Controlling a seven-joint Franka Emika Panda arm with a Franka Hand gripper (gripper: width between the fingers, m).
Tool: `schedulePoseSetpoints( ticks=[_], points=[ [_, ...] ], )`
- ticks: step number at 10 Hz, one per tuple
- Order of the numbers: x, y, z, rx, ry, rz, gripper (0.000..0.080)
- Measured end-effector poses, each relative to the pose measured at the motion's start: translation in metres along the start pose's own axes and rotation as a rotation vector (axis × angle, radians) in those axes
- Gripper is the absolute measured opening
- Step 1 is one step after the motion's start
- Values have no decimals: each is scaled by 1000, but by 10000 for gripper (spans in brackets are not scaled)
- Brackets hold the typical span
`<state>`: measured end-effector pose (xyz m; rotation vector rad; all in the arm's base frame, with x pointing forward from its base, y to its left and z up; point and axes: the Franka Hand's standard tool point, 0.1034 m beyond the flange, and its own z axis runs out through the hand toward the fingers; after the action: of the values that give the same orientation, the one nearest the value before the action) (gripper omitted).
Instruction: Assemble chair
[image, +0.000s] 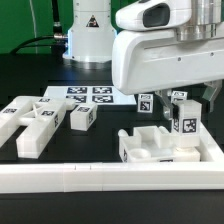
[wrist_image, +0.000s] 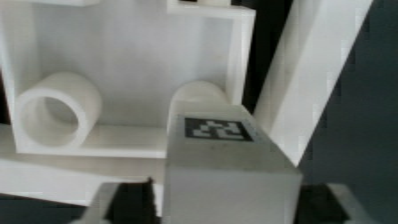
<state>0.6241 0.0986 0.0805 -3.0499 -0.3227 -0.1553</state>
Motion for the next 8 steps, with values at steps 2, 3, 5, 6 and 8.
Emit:
schedulePoseSetpoints(
  ticks=[2,3,5,6,8],
  points=[
    [0,0,0,1,0,23,289],
    [0,0,0,4,0,63,289],
    [-1,3,0,28,-1,307,289],
    [-1,2,0,31,-7,409,289],
    [-1,-3,1,32,-11,608,291]
  ],
)
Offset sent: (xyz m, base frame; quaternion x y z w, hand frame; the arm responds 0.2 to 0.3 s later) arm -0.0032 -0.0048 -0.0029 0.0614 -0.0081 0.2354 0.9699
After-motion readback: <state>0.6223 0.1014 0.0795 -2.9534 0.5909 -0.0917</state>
